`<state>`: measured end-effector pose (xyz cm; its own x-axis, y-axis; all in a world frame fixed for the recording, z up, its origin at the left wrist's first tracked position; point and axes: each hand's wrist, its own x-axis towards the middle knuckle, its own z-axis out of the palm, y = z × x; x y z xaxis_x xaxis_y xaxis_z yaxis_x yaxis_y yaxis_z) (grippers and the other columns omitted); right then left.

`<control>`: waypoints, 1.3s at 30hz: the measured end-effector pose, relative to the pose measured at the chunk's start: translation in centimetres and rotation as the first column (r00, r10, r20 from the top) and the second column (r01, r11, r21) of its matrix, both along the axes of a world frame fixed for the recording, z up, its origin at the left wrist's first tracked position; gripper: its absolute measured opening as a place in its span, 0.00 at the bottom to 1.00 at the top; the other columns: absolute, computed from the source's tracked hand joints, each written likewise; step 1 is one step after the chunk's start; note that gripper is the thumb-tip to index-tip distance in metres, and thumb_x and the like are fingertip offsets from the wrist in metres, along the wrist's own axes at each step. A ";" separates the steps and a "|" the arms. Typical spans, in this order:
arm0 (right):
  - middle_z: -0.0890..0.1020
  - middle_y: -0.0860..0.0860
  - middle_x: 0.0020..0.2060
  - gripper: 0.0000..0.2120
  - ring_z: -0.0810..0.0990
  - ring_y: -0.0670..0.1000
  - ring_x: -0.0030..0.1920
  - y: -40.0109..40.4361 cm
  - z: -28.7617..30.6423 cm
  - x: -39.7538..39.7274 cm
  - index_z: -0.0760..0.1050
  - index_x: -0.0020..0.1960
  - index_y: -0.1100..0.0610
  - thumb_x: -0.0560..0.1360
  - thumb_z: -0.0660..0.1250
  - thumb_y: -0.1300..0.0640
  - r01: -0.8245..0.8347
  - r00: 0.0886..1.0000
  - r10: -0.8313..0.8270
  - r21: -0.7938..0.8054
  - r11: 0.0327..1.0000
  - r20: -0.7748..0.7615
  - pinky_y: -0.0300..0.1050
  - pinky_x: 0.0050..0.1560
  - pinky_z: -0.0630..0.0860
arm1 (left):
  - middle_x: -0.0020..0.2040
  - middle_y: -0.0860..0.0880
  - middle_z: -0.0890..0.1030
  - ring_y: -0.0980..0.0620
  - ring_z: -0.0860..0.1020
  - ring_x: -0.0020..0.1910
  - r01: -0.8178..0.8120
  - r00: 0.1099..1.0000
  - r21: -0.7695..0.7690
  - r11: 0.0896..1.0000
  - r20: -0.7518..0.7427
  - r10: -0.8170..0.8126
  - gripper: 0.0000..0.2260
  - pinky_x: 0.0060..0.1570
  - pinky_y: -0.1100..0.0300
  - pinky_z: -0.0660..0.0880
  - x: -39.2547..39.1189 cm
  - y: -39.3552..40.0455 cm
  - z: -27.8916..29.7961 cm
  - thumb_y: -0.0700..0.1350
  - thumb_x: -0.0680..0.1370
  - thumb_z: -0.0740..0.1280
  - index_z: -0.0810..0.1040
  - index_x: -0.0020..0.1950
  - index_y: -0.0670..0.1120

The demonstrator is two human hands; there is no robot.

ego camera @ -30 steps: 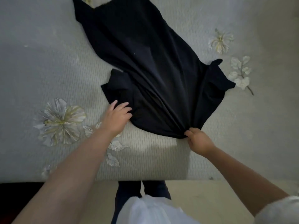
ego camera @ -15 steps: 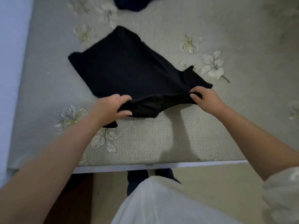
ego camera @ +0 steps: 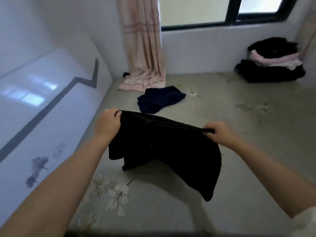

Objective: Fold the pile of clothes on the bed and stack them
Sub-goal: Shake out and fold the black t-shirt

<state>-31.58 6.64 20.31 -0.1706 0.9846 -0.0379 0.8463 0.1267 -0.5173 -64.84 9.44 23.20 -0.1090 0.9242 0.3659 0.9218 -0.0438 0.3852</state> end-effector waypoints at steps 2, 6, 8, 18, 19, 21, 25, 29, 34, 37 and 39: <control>0.82 0.59 0.50 0.11 0.78 0.56 0.52 -1.7 1.8 0.2 0.78 0.56 0.62 0.76 0.65 0.62 -0.012 1.000 0.012 -0.023 1.000 0.004 0.36 0.41 0.67 | 0.44 0.34 0.77 0.38 0.74 0.42 -0.062 0.998 0.032 0.998 -0.012 0.063 0.11 0.36 0.53 0.62 -0.5 -1.7 2.2 0.42 0.80 0.57 0.72 0.40 0.38; 0.82 0.60 0.47 0.11 0.77 0.53 0.42 -6.3 4.3 -1.3 0.78 0.56 0.64 0.77 0.62 0.61 -0.042 0.998 0.041 -0.016 0.999 -0.053 0.30 0.32 0.66 | 0.42 0.38 0.76 0.44 0.69 0.37 -0.099 0.994 -0.001 0.995 -0.041 0.099 0.06 0.33 0.56 0.61 -1.0 -6.9 5.0 0.35 0.76 0.55 0.71 0.43 0.39; 0.82 0.62 0.47 0.11 0.78 0.56 0.43 -8.7 5.2 -2.6 0.78 0.55 0.66 0.78 0.61 0.63 0.008 0.986 -0.003 0.029 1.000 -0.164 0.35 0.33 0.65 | 0.42 0.40 0.74 0.46 0.67 0.37 -0.106 0.994 -0.058 0.993 0.012 0.107 0.06 0.33 0.57 0.61 -1.3 -9.8 5.6 0.34 0.75 0.54 0.65 0.39 0.41; 0.78 0.51 0.46 0.13 0.75 0.47 0.46 -19.4 13.7 -6.0 0.77 0.56 0.62 0.79 0.55 0.65 0.019 0.907 0.030 0.112 0.994 -0.420 0.30 0.44 0.70 | 0.34 0.45 0.66 0.45 0.66 0.38 0.001 0.934 -0.014 1.000 0.358 0.004 0.15 0.35 0.55 0.60 -2.2 -21.1 11.4 0.37 0.79 0.50 0.58 0.32 0.44; 0.78 0.50 0.48 0.14 0.75 0.47 0.49 -19.8 14.6 -6.2 0.77 0.57 0.62 0.78 0.54 0.66 0.000 0.893 0.041 0.091 0.996 -0.448 0.33 0.47 0.70 | 0.38 0.39 0.70 0.41 0.70 0.43 -0.009 0.909 -0.017 1.000 0.416 0.016 0.14 0.41 0.52 0.64 -2.6 -21.5 12.0 0.37 0.80 0.50 0.61 0.34 0.42; 0.78 0.50 0.50 0.18 0.75 0.47 0.50 -20.2 16.1 -6.6 0.77 0.58 0.62 0.76 0.52 0.69 -0.017 0.882 0.056 0.088 0.996 -0.468 0.28 0.45 0.70 | 0.51 0.31 0.72 0.35 0.71 0.54 -0.076 0.876 -0.020 0.997 0.477 0.076 0.12 0.53 0.48 0.67 -3.6 -21.7 12.6 0.37 0.80 0.50 0.68 0.44 0.33; 0.79 0.57 0.50 0.17 0.73 0.47 0.45 -18.4 17.7 -7.9 0.78 0.55 0.67 0.75 0.52 0.70 0.106 0.892 -0.022 0.161 0.981 -0.452 0.20 0.34 0.66 | 0.40 0.36 0.71 0.38 0.72 0.48 -0.093 0.936 -0.015 0.996 0.341 0.092 0.12 0.44 0.52 0.65 -5.2 -21.5 12.0 0.38 0.80 0.53 0.64 0.36 0.41; 0.78 0.62 0.57 0.14 0.74 0.56 0.57 -13.6 16.7 -9.3 0.77 0.56 0.68 0.76 0.55 0.66 0.177 0.931 -0.120 0.141 0.974 -0.344 0.39 0.54 0.69 | 0.42 0.44 0.72 0.47 0.70 0.43 0.010 0.978 -0.087 0.996 0.209 0.009 0.12 0.40 0.58 0.64 -5.4 -18.8 9.8 0.49 0.78 0.62 0.66 0.43 0.41; 0.77 0.60 0.59 0.14 0.73 0.59 0.61 -5.1 11.4 -10.5 0.78 0.57 0.64 0.77 0.57 0.64 0.190 0.978 -0.181 0.086 0.978 -0.101 0.44 0.57 0.68 | 0.39 0.49 0.72 0.48 0.71 0.44 0.097 0.988 -0.175 0.980 0.140 -0.073 0.09 0.40 0.60 0.63 -6.2 -11.9 4.7 0.45 0.77 0.64 0.70 0.39 0.43; 0.79 0.59 0.57 0.14 0.74 0.58 0.59 1.8 6.3 -10.9 0.79 0.54 0.65 0.76 0.57 0.66 0.167 0.985 -0.165 0.050 0.985 -0.043 0.41 0.54 0.67 | 0.34 0.48 0.71 0.48 0.70 0.41 0.031 0.990 -0.270 0.962 0.140 0.008 0.14 0.34 0.59 0.60 -7.5 -6.0 -0.4 0.45 0.79 0.61 0.68 0.34 0.43; 0.79 0.60 0.56 0.14 0.75 0.58 0.57 6.6 2.3 -11.4 0.79 0.54 0.66 0.75 0.57 0.67 0.159 0.987 -0.159 -0.023 0.987 -0.028 0.42 0.53 0.69 | 0.33 0.46 0.72 0.45 0.71 0.42 -0.022 0.986 -0.346 0.938 0.150 0.078 0.17 0.33 0.56 0.55 -8.2 -1.9 -4.1 0.44 0.80 0.58 0.66 0.31 0.43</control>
<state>-43.02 13.21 22.60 -0.0131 0.9984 -0.0559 0.8392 -0.0194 -0.5435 -73.07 7.50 19.08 -0.1891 0.9820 0.0026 0.8448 0.1613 0.5103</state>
